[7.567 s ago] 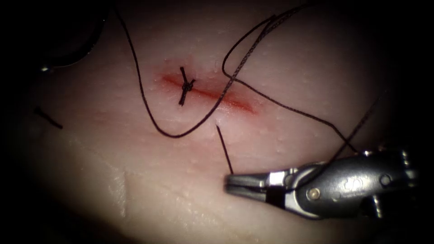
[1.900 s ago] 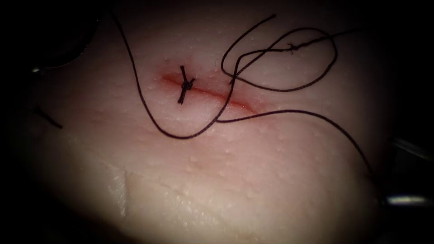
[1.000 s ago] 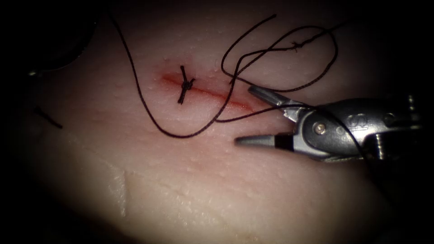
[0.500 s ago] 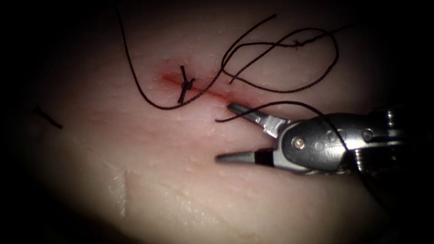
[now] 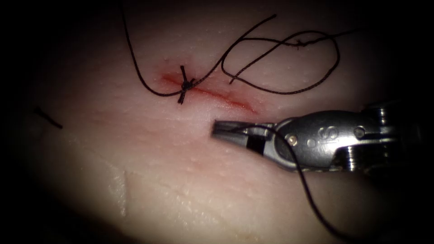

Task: Wound Closure
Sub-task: Right end-effector grabs and pulls suture through until short tail remains on top side

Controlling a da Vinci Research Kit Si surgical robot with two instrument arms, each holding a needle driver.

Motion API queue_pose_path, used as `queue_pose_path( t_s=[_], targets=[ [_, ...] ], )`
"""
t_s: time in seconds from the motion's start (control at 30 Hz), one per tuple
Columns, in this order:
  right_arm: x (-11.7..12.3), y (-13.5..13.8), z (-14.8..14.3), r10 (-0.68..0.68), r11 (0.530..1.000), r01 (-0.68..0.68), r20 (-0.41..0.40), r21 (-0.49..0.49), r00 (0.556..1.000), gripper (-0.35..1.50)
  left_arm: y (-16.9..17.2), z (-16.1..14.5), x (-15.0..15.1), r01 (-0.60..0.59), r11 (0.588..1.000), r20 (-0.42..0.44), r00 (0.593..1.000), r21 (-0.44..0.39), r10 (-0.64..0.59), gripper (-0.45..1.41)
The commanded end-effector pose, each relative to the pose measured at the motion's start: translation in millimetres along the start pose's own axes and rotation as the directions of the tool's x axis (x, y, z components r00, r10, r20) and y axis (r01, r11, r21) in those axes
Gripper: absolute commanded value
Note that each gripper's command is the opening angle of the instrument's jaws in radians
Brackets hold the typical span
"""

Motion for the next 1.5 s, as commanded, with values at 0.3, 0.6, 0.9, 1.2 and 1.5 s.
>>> queue_pose_path(
  t_s=[0.3, 0.6, 0.9, 1.2, 1.5],
  targets=[
    [0.4, -2.3, -1.0, -0.011, 1.0, 0.012, -0.038, 0.019, 0.999, -0.35, 1.4, 0.4, -1.4, -0.006, 1.0, 0.005, 1.0, 0.003, 0.006, -0.45],
    [3.5, -10.2, -3.8, -0.097, 0.989, 0.103, -0.06, 0.103, 0.993, -0.35, 1.2, 0.7, -1.6, -0.008, 1.0, 0.008, 1.0, 0.009, 0.008, -0.45],
    [5.8, -15.5, -5.6, -0.128, 0.978, 0.139, -0.079, 0.157, 0.989, -0.35, 1.3, 0.7, -1.6, -0.008, 1.0, 0.009, 1.0, 0.01, 0.008, -0.45],
    [7.9, -20.1, -7.7, -0.161, 0.962, 0.177, -0.088, 0.209, 0.983, -0.35, 1.3, 0.9, -1.6, -0.008, 1.0, 0.01, 1.0, 0.012, 0.008, -0.45],
    [8.7, -24.4, -9.2, -0.191, 0.943, 0.21, -0.096, 0.257, 0.977, -0.35, 1.3, 0.9, -1.5, -0.008, 1.0, 0.01, 1.0, 0.012, 0.008, -0.45]
  ],
)
